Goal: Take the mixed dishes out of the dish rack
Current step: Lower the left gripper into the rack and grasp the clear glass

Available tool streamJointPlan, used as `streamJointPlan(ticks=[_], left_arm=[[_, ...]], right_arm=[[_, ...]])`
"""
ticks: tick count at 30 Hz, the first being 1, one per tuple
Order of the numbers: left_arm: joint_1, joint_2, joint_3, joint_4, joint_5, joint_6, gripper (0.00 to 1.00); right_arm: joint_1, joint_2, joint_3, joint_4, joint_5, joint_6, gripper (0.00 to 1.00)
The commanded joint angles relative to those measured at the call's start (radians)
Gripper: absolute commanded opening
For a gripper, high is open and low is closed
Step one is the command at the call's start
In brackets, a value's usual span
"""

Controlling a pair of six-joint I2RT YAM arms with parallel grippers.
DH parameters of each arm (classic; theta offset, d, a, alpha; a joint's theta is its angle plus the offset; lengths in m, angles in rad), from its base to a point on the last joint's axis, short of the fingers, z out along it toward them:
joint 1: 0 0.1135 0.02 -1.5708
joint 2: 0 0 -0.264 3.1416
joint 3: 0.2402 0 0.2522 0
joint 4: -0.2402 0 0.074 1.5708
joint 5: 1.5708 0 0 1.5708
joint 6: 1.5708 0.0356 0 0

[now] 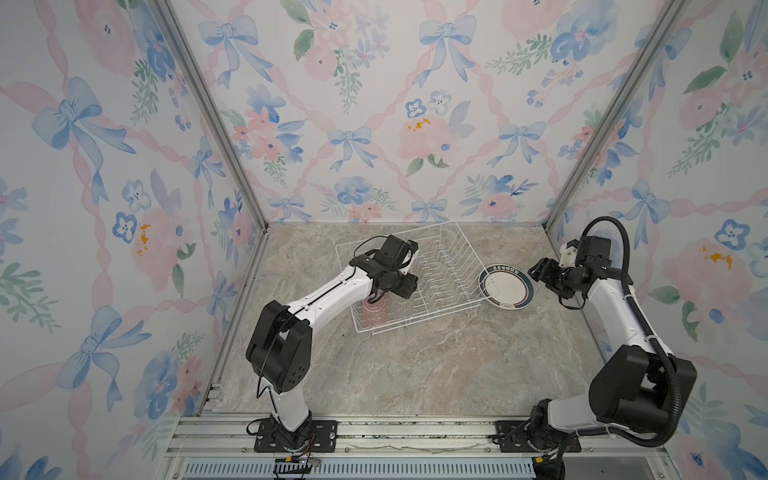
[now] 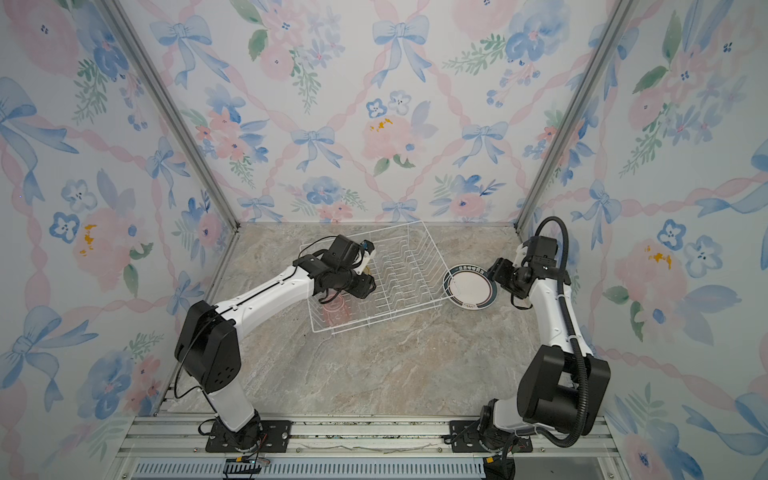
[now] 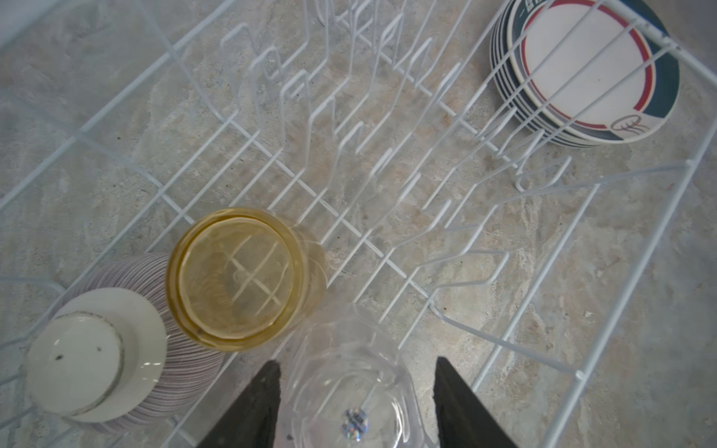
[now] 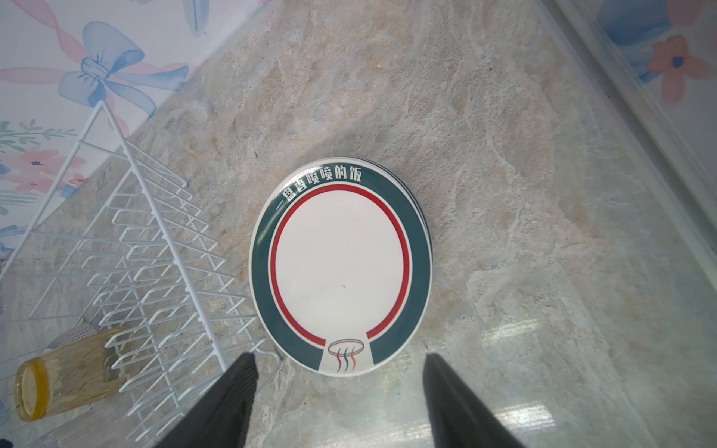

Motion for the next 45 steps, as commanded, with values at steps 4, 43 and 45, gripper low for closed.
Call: streamJointPlan(ticks=[4,43,45], left_arm=[[-0.014,-0.023,-0.03,-0.068,-0.023,-0.034,0.98],[-0.066,0.008,-0.032,-0.104,-0.152,-0.076,0.94],[-0.066,0.024,-0.024,-0.105,-0.155,-0.078,0.94]], right_arm=[[0.002,-0.033,-0.006,0.029,-0.046,0.01,0.71],[-0.021,-0.069,-0.073,0.073,-0.117,0.02,0.83],[-0.02,-0.072,-0.077,0.071,-0.116,0.018,0.84]])
